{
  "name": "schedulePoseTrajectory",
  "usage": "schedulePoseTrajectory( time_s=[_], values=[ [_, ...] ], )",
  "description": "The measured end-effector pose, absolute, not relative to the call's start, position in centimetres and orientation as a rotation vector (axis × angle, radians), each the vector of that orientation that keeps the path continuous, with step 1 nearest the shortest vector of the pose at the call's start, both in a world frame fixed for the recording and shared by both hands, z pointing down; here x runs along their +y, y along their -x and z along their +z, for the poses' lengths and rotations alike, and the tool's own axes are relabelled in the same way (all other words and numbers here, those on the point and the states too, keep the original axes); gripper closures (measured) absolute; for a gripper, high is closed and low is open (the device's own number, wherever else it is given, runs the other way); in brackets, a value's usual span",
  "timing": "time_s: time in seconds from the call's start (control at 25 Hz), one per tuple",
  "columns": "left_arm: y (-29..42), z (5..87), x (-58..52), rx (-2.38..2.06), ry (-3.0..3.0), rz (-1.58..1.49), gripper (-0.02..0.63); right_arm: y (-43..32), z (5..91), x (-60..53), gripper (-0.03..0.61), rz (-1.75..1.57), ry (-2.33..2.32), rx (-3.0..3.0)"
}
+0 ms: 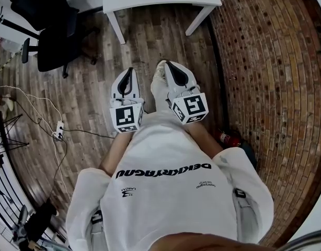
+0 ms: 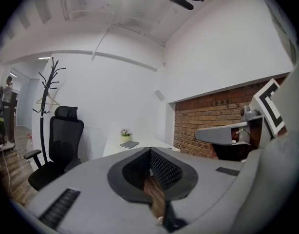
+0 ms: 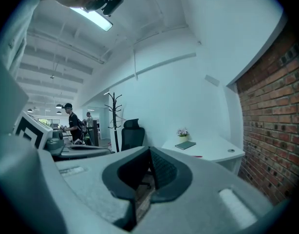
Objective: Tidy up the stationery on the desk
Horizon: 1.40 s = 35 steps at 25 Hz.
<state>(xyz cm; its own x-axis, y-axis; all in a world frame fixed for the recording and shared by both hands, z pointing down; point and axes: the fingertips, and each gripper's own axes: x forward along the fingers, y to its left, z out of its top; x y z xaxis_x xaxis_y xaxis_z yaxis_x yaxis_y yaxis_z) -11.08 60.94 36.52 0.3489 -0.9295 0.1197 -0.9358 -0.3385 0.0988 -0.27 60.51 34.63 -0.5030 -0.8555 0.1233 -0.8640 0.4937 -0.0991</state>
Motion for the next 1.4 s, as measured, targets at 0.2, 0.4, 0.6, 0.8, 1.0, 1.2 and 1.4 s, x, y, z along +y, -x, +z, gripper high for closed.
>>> schedulePoseTrajectory(
  time_s=[0.2, 0.4, 0.6, 0.8, 1.0, 1.2, 1.4],
  values=[
    [11.5, 36.4, 55.1, -1.755, -2.470, 0.093, 0.615, 0.9, 34.7, 54.7, 0.577, 0.183, -1.501, -2.692],
    [11.9, 36.4, 47.8, -1.790, -2.453, 0.098, 0.615, 0.6, 34.8, 47.1, 0.577, 0.208, -1.527, -2.691],
    [11.7, 37.9, 39.4, -1.789, -2.446, 0.109, 0.615, -0.3, 37.0, 38.4, 0.578, 0.283, -1.562, -2.658],
    [10.6, 38.5, 29.8, -1.777, -2.438, 0.129, 0.615, -1.5, 37.9, 28.6, 0.577, 0.323, -1.570, -2.639],
    [8.3, 37.5, 21.3, -1.753, -2.423, 0.174, 0.615, -3.6, 36.8, 19.6, 0.578, 0.364, -1.569, -2.626],
    [6.3, 37.0, 13.7, -1.752, -2.420, 0.200, 0.615, -5.0, 36.4, 12.1, 0.577, 0.383, -1.549, -2.637],
    [5.1, 37.1, 9.0, -1.766, -2.398, 0.243, 0.615, -6.7, 37.0, 7.2, 0.577, 0.441, -1.546, -2.633]
  ],
)
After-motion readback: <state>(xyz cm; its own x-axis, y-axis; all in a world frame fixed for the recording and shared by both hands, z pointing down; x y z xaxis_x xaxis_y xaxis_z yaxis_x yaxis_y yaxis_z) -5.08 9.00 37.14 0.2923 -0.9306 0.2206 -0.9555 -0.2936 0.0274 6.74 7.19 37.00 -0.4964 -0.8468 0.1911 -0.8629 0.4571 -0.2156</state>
